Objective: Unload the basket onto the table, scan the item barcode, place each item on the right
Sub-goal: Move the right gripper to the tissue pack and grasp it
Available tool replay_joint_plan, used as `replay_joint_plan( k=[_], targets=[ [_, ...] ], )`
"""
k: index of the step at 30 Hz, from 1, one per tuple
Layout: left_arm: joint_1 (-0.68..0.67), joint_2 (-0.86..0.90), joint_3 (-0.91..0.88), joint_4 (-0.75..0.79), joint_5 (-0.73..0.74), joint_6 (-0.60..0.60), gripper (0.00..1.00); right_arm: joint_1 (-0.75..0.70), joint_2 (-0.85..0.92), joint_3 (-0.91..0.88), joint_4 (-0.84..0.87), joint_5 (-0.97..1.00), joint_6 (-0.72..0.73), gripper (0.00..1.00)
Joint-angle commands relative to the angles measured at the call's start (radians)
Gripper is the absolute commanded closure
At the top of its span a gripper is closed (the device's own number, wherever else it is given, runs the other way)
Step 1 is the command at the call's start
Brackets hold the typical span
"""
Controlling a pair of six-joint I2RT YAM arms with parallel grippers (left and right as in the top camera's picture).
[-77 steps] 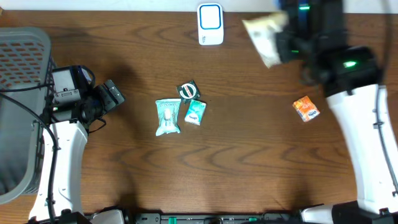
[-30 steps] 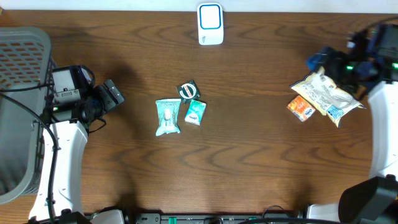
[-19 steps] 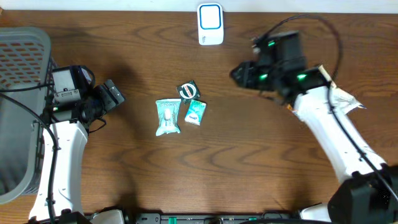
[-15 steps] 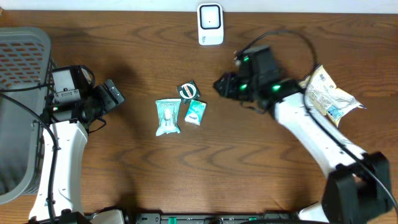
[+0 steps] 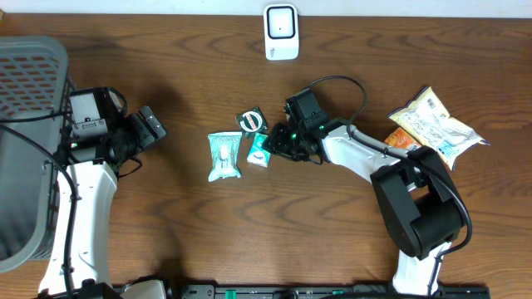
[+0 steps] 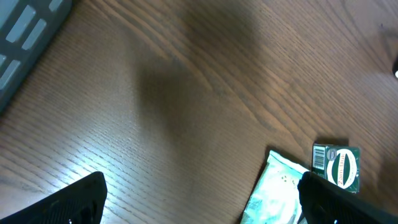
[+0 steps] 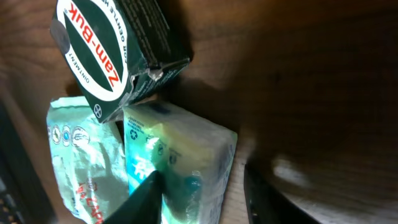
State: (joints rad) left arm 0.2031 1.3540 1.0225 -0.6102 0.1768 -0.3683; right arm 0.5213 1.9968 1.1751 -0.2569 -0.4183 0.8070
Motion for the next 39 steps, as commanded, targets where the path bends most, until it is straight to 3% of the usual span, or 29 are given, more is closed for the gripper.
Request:
replay_joint_plan(
  k=[1, 6, 11, 14, 19, 22, 28, 31, 32, 33, 35, 39],
  targets=[
    [0.004, 0.000, 0.004, -0.003, -0.010, 0.009, 0.02, 0.005, 0.016, -0.003, 0.001, -0.005, -0.021, 0.73],
    [0.004, 0.000, 0.004, -0.003, -0.010, 0.009, 0.02, 0.005, 0.016, -0.003, 0.007, -0.003, -0.158, 0.99],
    [0.004, 0.000, 0.004, -0.003, -0.010, 0.009, 0.02, -0.024, -0.011, 0.014, -0.003, -0.150, -0.358, 0.99],
    [0.004, 0.000, 0.004, -0.003, -0.010, 0.009, 0.02, -0.085, -0.077, 0.071, -0.184, -0.307, -0.649, 0.99],
    [0.004, 0.000, 0.004, -0.003, -0.010, 0.009, 0.02, -0.153, -0.122, 0.115, -0.428, -0.212, -0.974, 0.99],
    [0.004, 0.000, 0.004, -0.003, -0.010, 0.009, 0.02, -0.170, -0.117, 0.113, -0.473, -0.091, -1.104, 0.99],
    [0.004, 0.000, 0.004, -0.003, -0.010, 0.009, 0.02, -0.170, -0.117, 0.113, -0.474, 0.049, -1.130, 0.99],
    [0.004, 0.000, 0.004, -0.003, -0.010, 0.009, 0.02, -0.174, -0.117, 0.113, -0.473, 0.051, -1.110, 0.92],
    [0.004, 0.000, 0.004, -0.003, -0.010, 0.009, 0.02, -0.178, -0.117, 0.113, -0.472, 0.051, -1.095, 0.77],
    [0.004, 0.000, 0.004, -0.003, -0.010, 0.009, 0.02, -0.181, -0.117, 0.113, -0.472, 0.053, -1.077, 0.56],
    [0.004, 0.000, 0.004, -0.003, -0.010, 0.009, 0.02, -0.189, -0.117, 0.113, -0.468, 0.054, -1.008, 0.48],
    [0.004, 0.000, 0.004, -0.003, -0.010, 0.009, 0.03, -0.209, -0.117, 0.113, -0.448, 0.053, -0.734, 0.50]
  ],
)
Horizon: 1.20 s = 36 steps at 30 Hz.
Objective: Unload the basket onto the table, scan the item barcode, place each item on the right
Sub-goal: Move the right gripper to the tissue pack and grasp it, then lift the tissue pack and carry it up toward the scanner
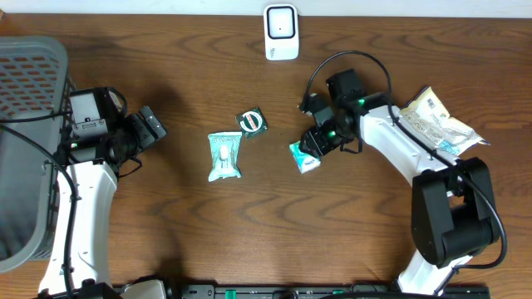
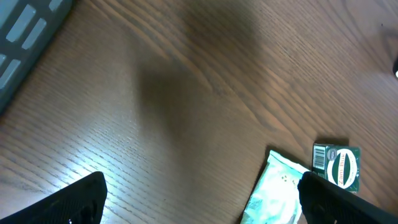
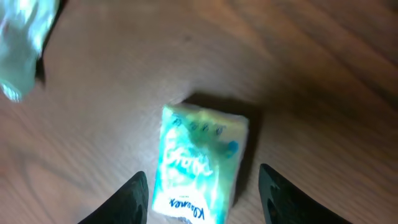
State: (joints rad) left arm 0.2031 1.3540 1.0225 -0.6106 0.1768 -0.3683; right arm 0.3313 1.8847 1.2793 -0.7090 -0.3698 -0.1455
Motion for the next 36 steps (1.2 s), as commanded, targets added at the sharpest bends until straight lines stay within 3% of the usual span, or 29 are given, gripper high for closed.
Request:
replay_joint_plan(
  k=[1, 5, 9, 11, 18, 22, 26, 31, 36],
  targets=[
    [0.004, 0.000, 0.004, -0.003, -0.010, 0.009, 0.02, -0.020, -0.005, 0.009, -0.006, 0.005, 0.308, 0.51],
    [0.004, 0.000, 0.004, -0.003, -0.010, 0.009, 0.02, -0.006, -0.005, -0.011, -0.091, 0.005, 0.488, 0.59],
    [0.004, 0.000, 0.004, -0.003, -0.010, 0.009, 0.02, 0.011, -0.005, -0.074, -0.079, 0.005, 0.515, 0.75],
    [0.004, 0.000, 0.004, -0.003, -0.010, 0.009, 0.02, 0.010, -0.005, -0.105, -0.038, 0.005, 0.515, 0.77],
    [0.004, 0.000, 0.004, -0.003, -0.010, 0.009, 0.02, 0.010, -0.005, -0.147, 0.018, 0.050, 0.502, 0.76],
    [0.004, 0.000, 0.004, -0.003, -0.010, 0.009, 0.02, 0.007, -0.008, -0.140, 0.015, 0.040, 0.474, 0.60],
    [0.004, 0.000, 0.004, -0.003, -0.010, 0.009, 0.02, 0.003, -0.014, -0.120, 0.015, -0.027, 0.459, 0.58],
    [0.004, 0.000, 0.004, -0.003, -0.010, 0.009, 0.02, 0.005, -0.014, -0.122, 0.010, -0.029, 0.464, 0.62],
    [0.004, 0.000, 0.004, -0.003, -0.010, 0.009, 0.02, 0.017, -0.012, -0.140, 0.042, -0.002, 0.490, 0.79]
  ],
)
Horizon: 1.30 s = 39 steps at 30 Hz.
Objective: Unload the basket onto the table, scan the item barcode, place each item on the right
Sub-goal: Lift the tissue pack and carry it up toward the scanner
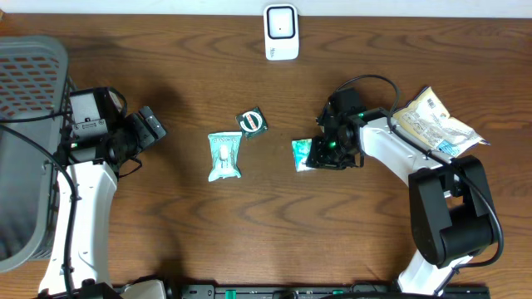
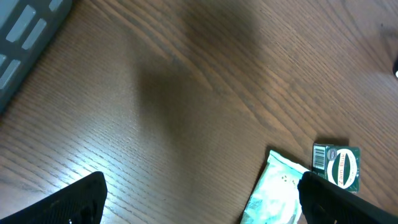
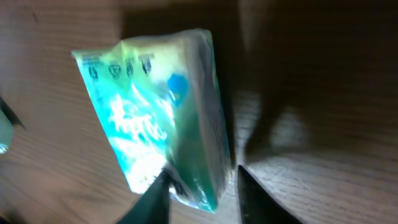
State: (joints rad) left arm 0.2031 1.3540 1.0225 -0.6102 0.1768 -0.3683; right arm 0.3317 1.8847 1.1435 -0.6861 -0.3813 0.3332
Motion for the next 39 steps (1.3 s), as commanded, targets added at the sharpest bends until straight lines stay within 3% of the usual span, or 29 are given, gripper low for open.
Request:
replay_joint_plan(
  k=[1, 9, 13, 17, 19, 22, 29, 35, 39],
  targets=[
    [0.004, 0.000, 0.004, -0.003, -0.010, 0.009, 0.02, 0.018, -0.012, -0.014, 0.035, 0.017, 0.011, 0.82],
    [0.004, 0.000, 0.004, -0.003, -0.010, 0.009, 0.02, 0.020, 0.012, -0.092, 0.146, 0.016, 0.010, 0.82],
    [0.004, 0.000, 0.004, -0.003, -0.010, 0.009, 0.02, 0.018, 0.018, -0.096, 0.145, 0.010, -0.001, 0.99],
    [0.004, 0.000, 0.004, -0.003, -0.010, 0.009, 0.02, -0.006, 0.004, -0.071, 0.110, -0.039, -0.002, 0.99],
    [0.004, 0.000, 0.004, -0.003, -0.010, 0.009, 0.02, -0.030, -0.019, -0.058, 0.092, -0.113, -0.026, 0.99],
    [0.004, 0.000, 0.004, -0.003, -0.010, 0.009, 0.02, -0.101, -0.100, -0.055, 0.119, -0.431, -0.114, 0.99],
    [0.004, 0.000, 0.004, -0.003, -0.010, 0.009, 0.02, -0.191, -0.151, -0.055, 0.327, -0.959, -0.063, 0.99],
    [0.004, 0.000, 0.004, -0.003, -0.010, 0.009, 0.02, -0.224, -0.151, -0.055, 0.545, -1.180, 0.138, 0.99],
    [0.004, 0.000, 0.004, -0.003, -0.010, 0.009, 0.02, -0.255, -0.151, -0.055, 0.631, -1.180, 0.344, 0.99]
  ],
)
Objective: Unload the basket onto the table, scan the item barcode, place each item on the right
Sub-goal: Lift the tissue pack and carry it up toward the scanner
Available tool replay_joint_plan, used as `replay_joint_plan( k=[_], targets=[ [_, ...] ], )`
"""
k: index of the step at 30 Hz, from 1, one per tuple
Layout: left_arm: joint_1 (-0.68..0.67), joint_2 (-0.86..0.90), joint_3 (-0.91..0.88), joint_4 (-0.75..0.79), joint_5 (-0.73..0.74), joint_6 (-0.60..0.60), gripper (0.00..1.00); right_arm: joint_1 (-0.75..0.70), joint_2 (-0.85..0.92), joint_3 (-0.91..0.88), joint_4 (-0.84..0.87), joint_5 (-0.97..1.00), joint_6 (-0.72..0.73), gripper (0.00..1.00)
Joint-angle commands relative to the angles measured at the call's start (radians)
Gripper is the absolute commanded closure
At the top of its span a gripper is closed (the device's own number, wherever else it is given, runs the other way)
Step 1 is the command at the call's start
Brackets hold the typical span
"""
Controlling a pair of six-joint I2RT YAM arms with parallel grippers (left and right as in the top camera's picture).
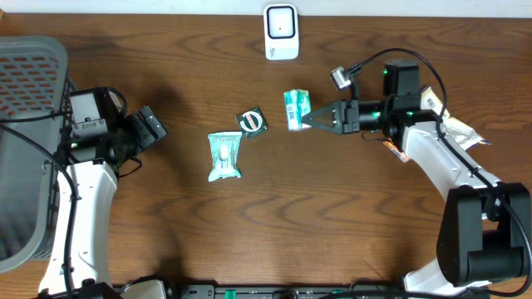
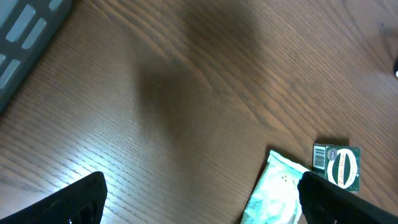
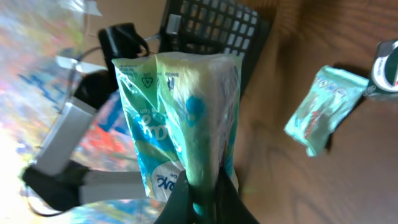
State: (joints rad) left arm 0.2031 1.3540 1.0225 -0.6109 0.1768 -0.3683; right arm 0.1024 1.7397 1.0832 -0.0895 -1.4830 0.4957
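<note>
My right gripper (image 1: 311,119) is shut on a teal and white tissue pack (image 1: 296,110), held upright off the table in front of the white scanner (image 1: 281,31) at the far edge. In the right wrist view the pack (image 3: 180,118) stands pinched between the fingers of the gripper (image 3: 205,194), its printed side facing the camera. My left gripper (image 1: 154,126) stays open at the left with nothing in it. Its two dark fingertips (image 2: 69,200) sit over bare wood in the left wrist view.
A mint pouch (image 1: 224,154) and a dark green Zam-Buk box (image 1: 251,120) lie mid-table, the box (image 2: 337,165) also showing in the left wrist view. Snack bags (image 1: 432,120) lie under the right arm. A grey basket (image 1: 29,124) fills the left edge.
The tissue pack lay on the table with my right gripper down around it. Now the gripper holds it upright in the air, farther back toward the scanner. My left arm is unchanged.
The pack first lay against the pouch and the box with my right gripper at it. Then it lay apart from them to the right, the gripper open above it. Then the fingers were down around it. Now it is held aloft near the scanner.
</note>
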Motion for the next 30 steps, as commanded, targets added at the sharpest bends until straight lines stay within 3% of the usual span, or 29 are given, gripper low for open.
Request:
replay_joint_plan(
  k=[1, 7, 20, 25, 30],
  targets=[
    [0.004, 0.000, 0.004, -0.002, -0.010, 0.009, 0.02, -0.037, -0.008, 0.005, 0.058, -0.079, 0.223, 0.99],
    [0.004, 0.000, 0.004, -0.002, -0.010, 0.009, 0.02, -0.097, -0.013, 0.005, 0.171, -0.079, 0.338, 0.99],
    [0.004, 0.000, 0.004, -0.002, -0.010, 0.009, 0.02, -0.145, -0.085, 0.005, 0.260, -0.057, 0.309, 0.99],
    [0.004, 0.000, 0.004, -0.002, -0.010, 0.009, 0.02, -0.052, -0.085, 0.005, 0.220, 0.178, 0.244, 0.99],
    [0.004, 0.000, 0.004, -0.002, -0.010, 0.009, 0.02, 0.031, -0.085, 0.005, 0.036, 0.449, 0.114, 0.99]
  ],
)
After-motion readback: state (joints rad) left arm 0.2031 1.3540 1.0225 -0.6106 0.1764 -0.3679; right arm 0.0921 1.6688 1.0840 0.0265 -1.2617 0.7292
